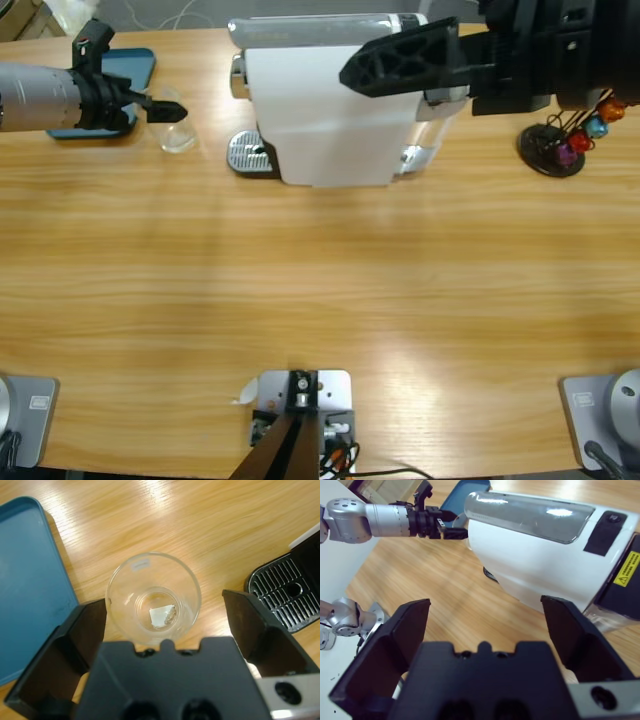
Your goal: Pour coffee
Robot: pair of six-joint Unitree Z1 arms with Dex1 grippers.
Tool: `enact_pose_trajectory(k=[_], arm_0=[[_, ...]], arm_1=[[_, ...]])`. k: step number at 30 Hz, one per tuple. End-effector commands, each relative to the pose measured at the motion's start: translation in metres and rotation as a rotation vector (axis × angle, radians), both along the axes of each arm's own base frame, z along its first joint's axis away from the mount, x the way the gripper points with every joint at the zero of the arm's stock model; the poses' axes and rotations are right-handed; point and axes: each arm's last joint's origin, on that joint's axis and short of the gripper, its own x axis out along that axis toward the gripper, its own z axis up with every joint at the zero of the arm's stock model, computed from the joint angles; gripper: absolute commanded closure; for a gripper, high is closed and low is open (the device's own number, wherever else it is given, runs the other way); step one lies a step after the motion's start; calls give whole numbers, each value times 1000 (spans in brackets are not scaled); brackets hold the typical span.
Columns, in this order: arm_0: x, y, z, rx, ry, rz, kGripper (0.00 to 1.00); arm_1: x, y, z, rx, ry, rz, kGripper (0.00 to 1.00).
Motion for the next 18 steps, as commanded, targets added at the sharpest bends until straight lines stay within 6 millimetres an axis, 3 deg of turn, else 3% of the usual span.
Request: enact_pose_trajectory(k=[1, 10, 18], arm_0=[[15, 0, -29, 19, 48, 22, 11], [17, 3, -41, 1, 27, 30, 31], [14, 4, -43, 6, 33, 32, 196]], arm_1=[[9, 4, -23, -40, 67, -7, 0], [8, 4, -29, -46, 94, -1, 0], [12, 8, -33, -49, 108, -4, 0]])
